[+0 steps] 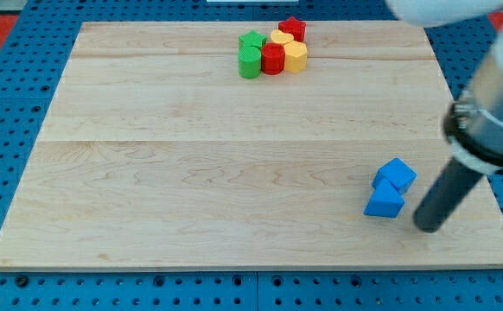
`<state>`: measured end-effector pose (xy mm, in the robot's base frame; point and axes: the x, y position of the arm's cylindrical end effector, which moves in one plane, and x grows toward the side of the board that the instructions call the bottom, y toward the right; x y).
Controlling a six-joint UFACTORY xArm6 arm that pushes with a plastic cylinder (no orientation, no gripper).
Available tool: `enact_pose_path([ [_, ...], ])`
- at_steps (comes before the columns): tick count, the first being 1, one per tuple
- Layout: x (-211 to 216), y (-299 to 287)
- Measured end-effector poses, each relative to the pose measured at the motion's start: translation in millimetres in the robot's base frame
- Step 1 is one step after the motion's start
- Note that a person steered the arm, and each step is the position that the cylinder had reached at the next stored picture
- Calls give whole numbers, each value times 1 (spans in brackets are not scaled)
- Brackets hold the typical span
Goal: Slide blue triangle along with the blue cube up a bit
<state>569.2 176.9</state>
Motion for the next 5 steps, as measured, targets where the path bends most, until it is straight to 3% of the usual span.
enact_pose_path([
  [2,0,-26],
  [5,-57,-6],
])
